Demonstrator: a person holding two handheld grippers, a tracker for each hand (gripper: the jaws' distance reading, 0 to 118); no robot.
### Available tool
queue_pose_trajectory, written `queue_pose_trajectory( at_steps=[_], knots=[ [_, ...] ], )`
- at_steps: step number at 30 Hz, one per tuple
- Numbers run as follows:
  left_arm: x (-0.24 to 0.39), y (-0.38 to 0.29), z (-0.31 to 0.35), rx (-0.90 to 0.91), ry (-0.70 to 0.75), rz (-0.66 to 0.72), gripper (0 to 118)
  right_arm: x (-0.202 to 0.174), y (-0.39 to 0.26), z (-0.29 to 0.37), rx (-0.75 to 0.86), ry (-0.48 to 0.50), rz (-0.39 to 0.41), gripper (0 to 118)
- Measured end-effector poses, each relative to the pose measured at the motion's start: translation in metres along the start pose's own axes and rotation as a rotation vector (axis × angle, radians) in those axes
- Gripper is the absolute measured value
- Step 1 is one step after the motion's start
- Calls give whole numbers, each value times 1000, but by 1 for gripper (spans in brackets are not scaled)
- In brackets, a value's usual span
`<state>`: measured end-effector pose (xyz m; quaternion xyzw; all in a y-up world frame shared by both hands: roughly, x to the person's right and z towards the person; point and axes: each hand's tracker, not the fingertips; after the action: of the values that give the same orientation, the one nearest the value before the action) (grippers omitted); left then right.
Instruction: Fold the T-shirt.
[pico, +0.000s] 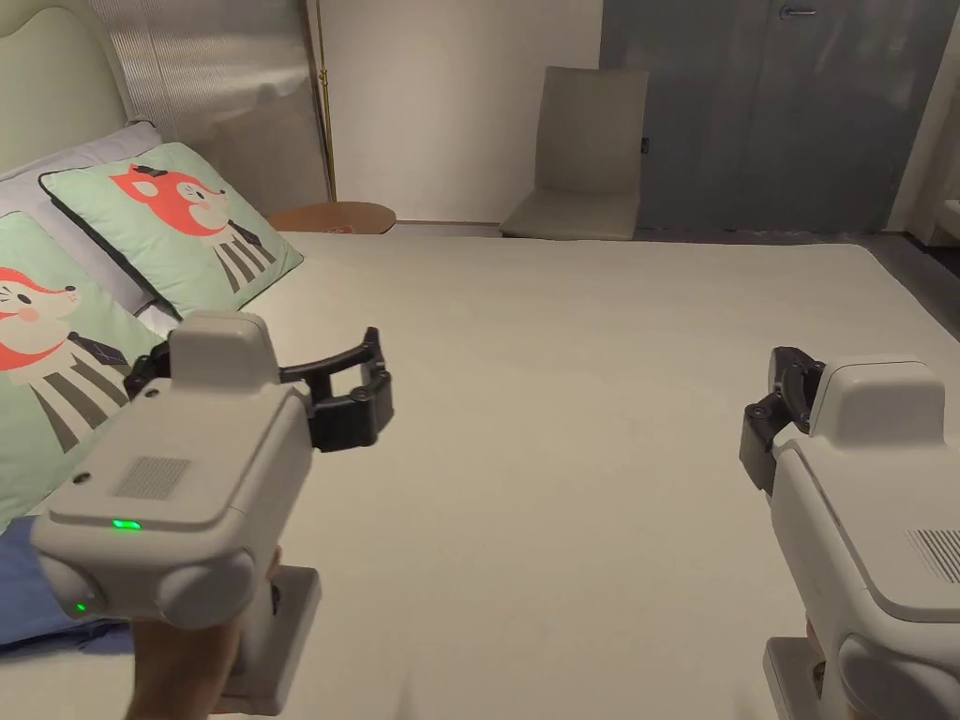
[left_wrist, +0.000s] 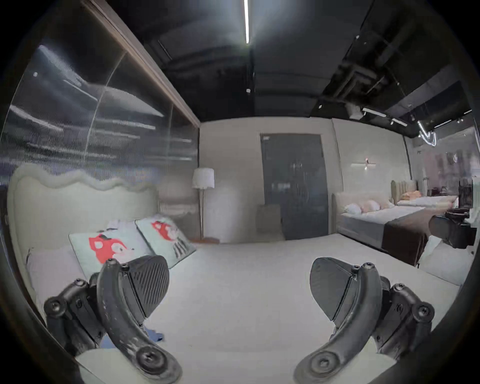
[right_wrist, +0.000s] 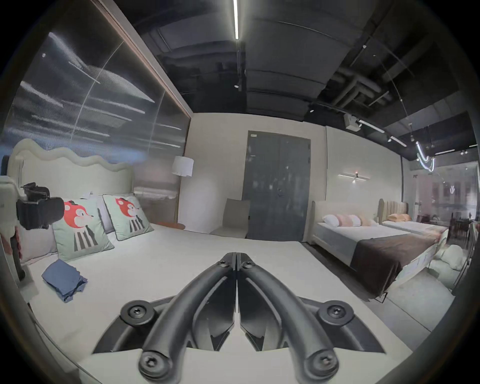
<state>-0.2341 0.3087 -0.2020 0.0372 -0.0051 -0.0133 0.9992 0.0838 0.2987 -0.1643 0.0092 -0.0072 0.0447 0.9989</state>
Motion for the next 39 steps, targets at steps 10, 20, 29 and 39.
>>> queue_pose_trajectory(
  at_steps=[10,20,29,39],
  knots=[
    [54,-25,9,17,-37,-16,94,16,-2,12,27,-52,8,0],
    [69,-25,1,-6,-69,-11,0,20,3,17,29,-69,4,0],
    [69,-21,3,-5,-73,-14,0,24,4,17,23,-73,4,0],
    [65,-21,8,-7,-67,-13,0,26,-2,12,17,-72,2,0]
  ],
)
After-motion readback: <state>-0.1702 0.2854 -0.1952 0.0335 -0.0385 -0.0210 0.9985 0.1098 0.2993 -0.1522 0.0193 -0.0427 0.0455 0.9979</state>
